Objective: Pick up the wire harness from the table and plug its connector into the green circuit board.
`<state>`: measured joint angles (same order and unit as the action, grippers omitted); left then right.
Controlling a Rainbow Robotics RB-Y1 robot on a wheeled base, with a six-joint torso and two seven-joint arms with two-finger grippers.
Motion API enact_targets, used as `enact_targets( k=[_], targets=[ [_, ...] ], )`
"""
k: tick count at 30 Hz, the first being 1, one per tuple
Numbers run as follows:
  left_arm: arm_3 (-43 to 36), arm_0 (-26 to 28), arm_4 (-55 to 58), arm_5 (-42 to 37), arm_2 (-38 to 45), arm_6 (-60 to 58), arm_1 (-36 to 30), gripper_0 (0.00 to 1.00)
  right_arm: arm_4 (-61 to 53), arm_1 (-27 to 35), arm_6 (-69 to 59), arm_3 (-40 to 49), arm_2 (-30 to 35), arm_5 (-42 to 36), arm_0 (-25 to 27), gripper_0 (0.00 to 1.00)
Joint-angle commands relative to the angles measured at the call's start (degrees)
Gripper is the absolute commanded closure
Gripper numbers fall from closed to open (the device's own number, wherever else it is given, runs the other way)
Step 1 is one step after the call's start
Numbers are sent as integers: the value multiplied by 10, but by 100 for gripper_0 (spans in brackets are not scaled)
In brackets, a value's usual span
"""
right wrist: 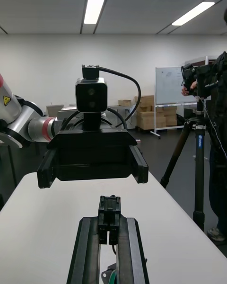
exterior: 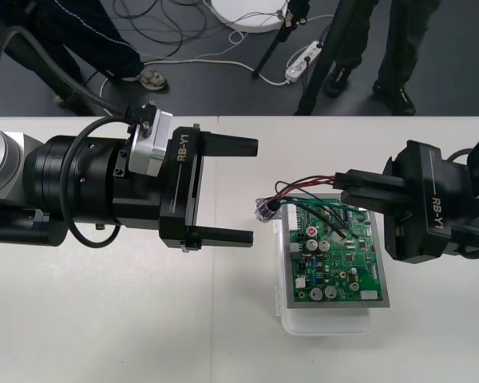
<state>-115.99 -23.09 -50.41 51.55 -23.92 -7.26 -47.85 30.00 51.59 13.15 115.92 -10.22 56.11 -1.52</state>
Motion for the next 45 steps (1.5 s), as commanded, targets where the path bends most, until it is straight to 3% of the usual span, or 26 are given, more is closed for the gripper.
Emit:
enact_targets(
  k=[1,10,45],
  targets=[
    [-20,-24,13,-28,-4,-19,-8,0,-19,-22,54,5,-19,-3,-16,100],
    [-19,-23,13,-28,-5,-14,9,0,-48,-33,126,2,-52,-2,-16,100],
    [-19,-24,11,-36,-16,-10,24,0,-19,-90,180,-27,-114,-15,-61,100]
  ],
)
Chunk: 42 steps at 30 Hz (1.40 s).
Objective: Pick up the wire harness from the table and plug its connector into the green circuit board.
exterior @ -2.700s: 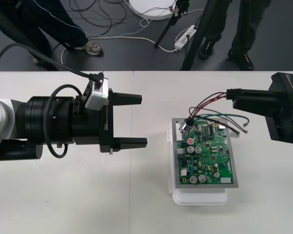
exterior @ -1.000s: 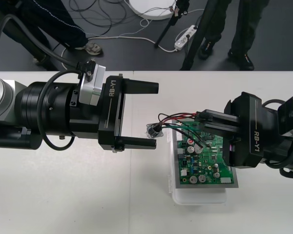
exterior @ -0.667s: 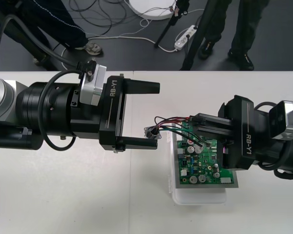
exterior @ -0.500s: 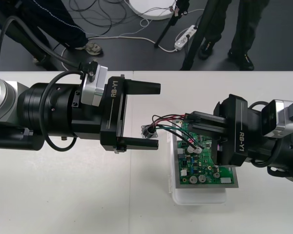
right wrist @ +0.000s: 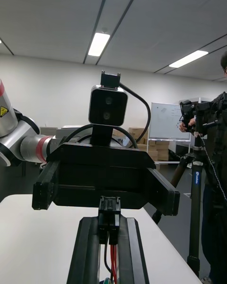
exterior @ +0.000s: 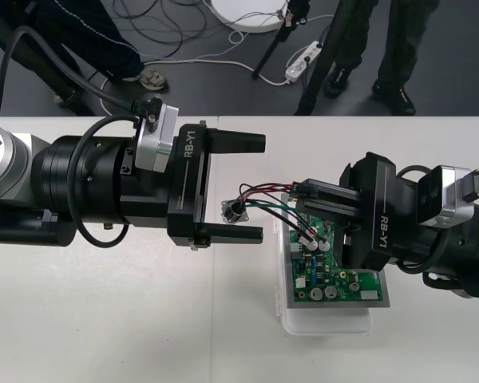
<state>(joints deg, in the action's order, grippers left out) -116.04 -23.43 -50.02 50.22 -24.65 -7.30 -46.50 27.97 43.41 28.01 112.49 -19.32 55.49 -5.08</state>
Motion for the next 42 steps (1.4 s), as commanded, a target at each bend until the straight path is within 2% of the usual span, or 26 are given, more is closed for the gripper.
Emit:
enact_targets(
  k=[1,12,29,30,31,42],
  targets=[
    [-19,-21,7,-23,-8,-10,11,0,2,-11,31,6,-25,-10,-27,100],
    [-18,-21,6,-23,-8,-10,15,0,2,-23,31,6,-50,-28,-38,100],
    [-18,-21,6,-23,-8,-10,15,0,2,-26,31,6,-50,-25,-38,100],
    [-18,-21,6,-23,-8,-10,15,44,-1,-25,32,6,-50,-23,-37,100],
    [-18,-21,7,-23,-8,-10,15,100,-3,-24,32,6,-50,-22,-36,100],
    [-18,-20,6,-23,-8,-10,15,100,-12,-16,32,6,-50,-20,-36,100]
  ],
)
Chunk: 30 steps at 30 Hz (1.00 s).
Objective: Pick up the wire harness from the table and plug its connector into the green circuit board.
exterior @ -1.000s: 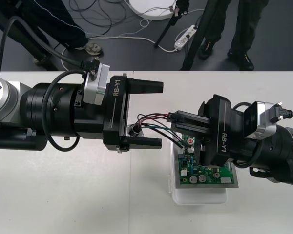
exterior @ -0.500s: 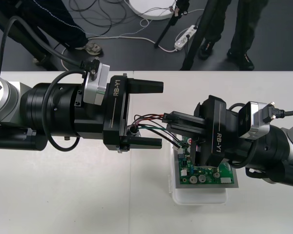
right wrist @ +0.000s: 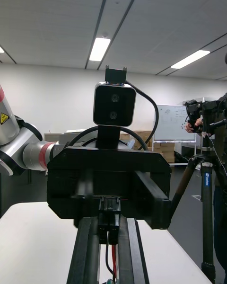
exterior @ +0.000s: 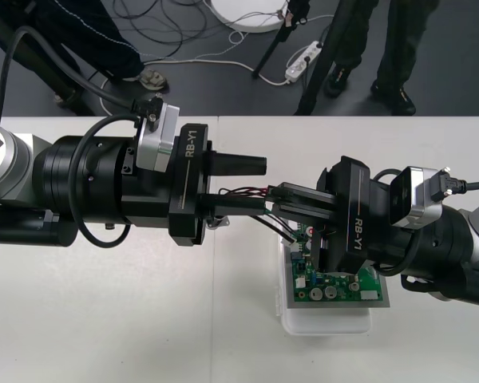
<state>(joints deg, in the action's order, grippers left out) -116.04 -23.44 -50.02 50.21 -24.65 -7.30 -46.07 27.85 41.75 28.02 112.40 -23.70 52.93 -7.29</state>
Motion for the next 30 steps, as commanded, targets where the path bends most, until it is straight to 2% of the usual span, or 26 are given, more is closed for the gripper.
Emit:
enact_targets(
  k=[1,18,19,20,21,22,23,25,30],
  targets=[
    [-18,-20,6,-23,-8,-10,11,100,-11,2,32,7,-6,7,-14,100],
    [-19,-20,7,-22,-9,-4,12,100,-25,8,28,7,-6,3,-14,100],
    [-18,-20,7,-22,-8,-3,12,100,-28,9,28,7,-6,3,-14,87],
    [-19,-20,7,-23,-9,-3,12,100,-34,10,30,7,-6,3,-14,55],
    [-18,-20,7,-23,-8,-3,12,100,-38,11,32,7,-6,2,-14,44],
    [-18,-20,8,-22,-8,-2,12,100,-41,11,32,7,-6,2,-14,27],
    [-19,-20,9,-23,-8,-1,12,100,-43,12,31,7,-6,2,-14,16],
    [-18,-20,10,-23,-8,0,12,100,-43,15,32,7,-6,0,-14,1],
    [-18,-19,12,-22,-8,4,12,100,-54,22,32,7,-4,1,-14,0]
  ],
)
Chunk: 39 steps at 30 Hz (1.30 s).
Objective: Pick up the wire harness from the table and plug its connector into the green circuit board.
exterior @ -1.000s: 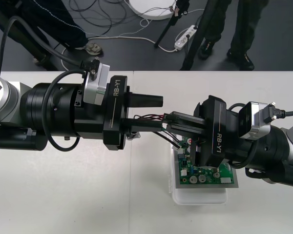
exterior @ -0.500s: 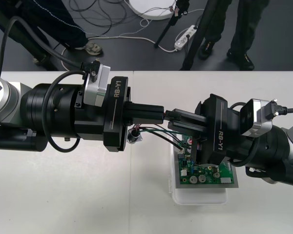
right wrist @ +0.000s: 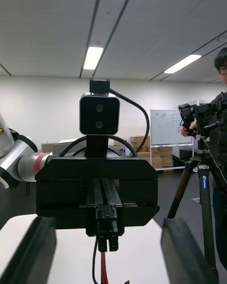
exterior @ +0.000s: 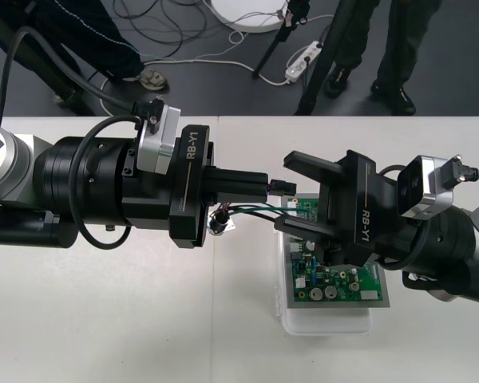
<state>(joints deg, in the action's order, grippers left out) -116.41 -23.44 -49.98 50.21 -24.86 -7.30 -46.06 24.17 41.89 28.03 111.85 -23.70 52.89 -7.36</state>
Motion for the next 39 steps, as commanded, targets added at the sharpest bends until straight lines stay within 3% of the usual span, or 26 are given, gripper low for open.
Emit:
enact_targets(
  k=[1,23,35,39],
  targets=[
    [-14,-19,11,-23,-6,4,11,100,-19,21,32,13,-3,1,-14,0],
    [-13,38,46,-19,-5,30,6,100,-29,65,10,3,45,29,-13,0],
    [44,54,68,72,21,46,14,100,-28,155,-46,3,75,49,-8,0],
    [84,60,69,113,26,59,25,100,22,178,-99,3,120,69,5,0]
  ],
)
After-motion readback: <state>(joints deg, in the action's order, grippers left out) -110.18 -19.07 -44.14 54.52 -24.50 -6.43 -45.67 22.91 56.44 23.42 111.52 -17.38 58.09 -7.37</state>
